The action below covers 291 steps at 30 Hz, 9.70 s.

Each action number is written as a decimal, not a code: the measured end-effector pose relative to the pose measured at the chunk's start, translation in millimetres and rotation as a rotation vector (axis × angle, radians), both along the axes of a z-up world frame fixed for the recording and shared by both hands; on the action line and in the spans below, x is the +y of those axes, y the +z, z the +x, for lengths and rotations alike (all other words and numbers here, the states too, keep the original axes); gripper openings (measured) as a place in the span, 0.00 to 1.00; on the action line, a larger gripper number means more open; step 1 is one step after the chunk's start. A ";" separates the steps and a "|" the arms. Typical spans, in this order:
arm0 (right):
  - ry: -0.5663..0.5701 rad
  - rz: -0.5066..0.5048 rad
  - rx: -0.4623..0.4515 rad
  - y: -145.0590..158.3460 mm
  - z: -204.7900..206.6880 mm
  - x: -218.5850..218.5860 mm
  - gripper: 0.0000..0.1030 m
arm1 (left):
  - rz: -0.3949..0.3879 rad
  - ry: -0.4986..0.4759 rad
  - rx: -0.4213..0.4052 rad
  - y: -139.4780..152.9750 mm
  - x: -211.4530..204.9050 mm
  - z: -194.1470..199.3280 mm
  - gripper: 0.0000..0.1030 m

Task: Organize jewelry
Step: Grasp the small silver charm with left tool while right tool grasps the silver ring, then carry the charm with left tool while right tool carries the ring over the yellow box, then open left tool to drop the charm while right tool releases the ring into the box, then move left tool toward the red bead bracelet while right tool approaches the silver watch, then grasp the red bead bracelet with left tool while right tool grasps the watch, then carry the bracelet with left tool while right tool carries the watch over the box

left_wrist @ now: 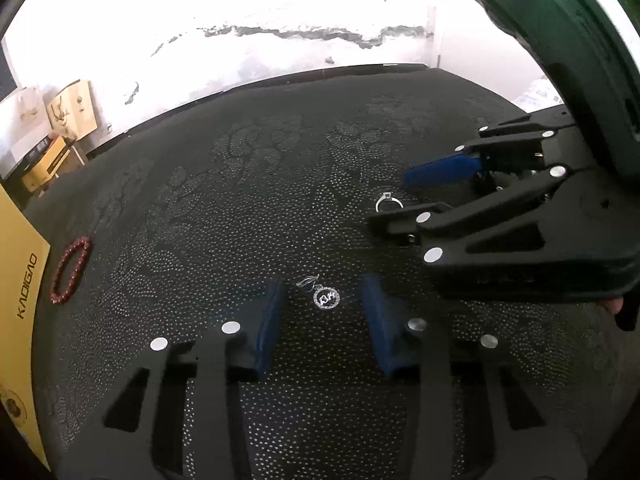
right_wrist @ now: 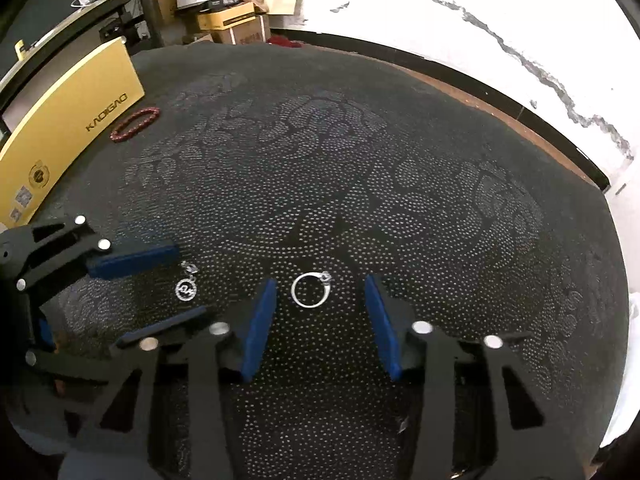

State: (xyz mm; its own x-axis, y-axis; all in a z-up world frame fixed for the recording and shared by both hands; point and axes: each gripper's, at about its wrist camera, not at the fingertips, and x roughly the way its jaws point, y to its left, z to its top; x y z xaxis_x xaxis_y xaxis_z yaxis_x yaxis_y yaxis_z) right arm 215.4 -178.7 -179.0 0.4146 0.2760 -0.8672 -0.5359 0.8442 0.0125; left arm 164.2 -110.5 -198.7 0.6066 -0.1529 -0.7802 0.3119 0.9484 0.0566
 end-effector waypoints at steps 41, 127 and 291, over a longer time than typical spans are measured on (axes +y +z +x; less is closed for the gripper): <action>-0.020 0.044 -0.070 54.0 -9.4 5.6 0.18 | -0.058 0.144 0.009 51.7 47.0 -1.7 0.10; 0.392 -0.052 0.037 86.4 33.3 435.6 0.76 | 0.016 0.637 0.213 80.9 475.5 -51.8 0.44; 0.259 0.071 -0.071 227.5 -71.0 411.8 0.57 | -0.019 0.653 0.022 216.8 457.2 -127.3 0.06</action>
